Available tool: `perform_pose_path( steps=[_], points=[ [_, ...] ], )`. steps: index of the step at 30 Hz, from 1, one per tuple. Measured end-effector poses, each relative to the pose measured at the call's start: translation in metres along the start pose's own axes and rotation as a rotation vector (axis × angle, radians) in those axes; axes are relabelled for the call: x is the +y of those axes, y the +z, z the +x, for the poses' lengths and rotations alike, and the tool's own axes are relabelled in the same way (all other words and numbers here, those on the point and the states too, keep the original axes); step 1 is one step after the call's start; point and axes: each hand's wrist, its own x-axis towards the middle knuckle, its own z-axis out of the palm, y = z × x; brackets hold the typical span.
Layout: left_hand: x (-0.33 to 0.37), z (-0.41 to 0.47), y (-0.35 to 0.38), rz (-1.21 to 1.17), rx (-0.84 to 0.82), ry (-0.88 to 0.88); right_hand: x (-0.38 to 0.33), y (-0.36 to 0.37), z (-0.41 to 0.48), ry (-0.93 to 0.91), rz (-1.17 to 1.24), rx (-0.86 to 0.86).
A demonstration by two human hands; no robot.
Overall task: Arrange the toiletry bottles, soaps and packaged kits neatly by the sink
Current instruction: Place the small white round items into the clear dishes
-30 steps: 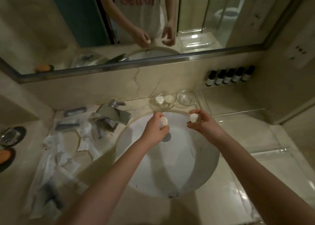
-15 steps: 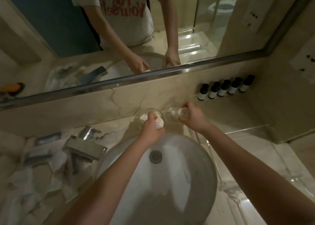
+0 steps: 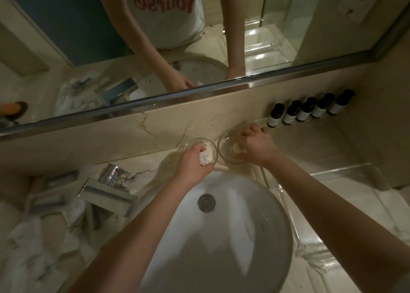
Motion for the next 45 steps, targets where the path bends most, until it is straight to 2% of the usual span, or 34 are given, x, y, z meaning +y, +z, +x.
perform_pose_path(
  steps=[7,10,15,19,22,29,40,45],
  points=[
    [0.012,0.023,0.006,0.092,-0.004,0.049,0.008,-0.012,0.006,-0.059,0.01,-0.045],
    [0.022,0.037,0.015,0.207,-0.047,0.075,0.01,-0.011,0.007,-0.038,-0.024,-0.003],
    [0.035,0.057,0.037,0.422,-0.029,0.192,0.017,-0.01,0.005,-0.002,-0.017,0.03],
    [0.029,0.06,0.049,0.535,-0.042,0.22,0.018,-0.011,0.003,-0.031,-0.016,0.049],
    [0.024,0.059,0.049,0.515,-0.048,0.227,0.02,-0.01,0.005,-0.032,-0.054,0.083],
    [0.023,0.06,0.041,0.402,-0.077,0.212,0.016,-0.009,0.002,-0.032,-0.018,0.021],
    [0.024,0.059,0.036,0.374,-0.1,0.203,0.012,-0.015,0.002,-0.005,-0.034,-0.042],
    [0.025,0.052,0.026,0.361,-0.126,0.193,0.014,-0.019,-0.007,0.035,0.016,0.046]
  ],
)
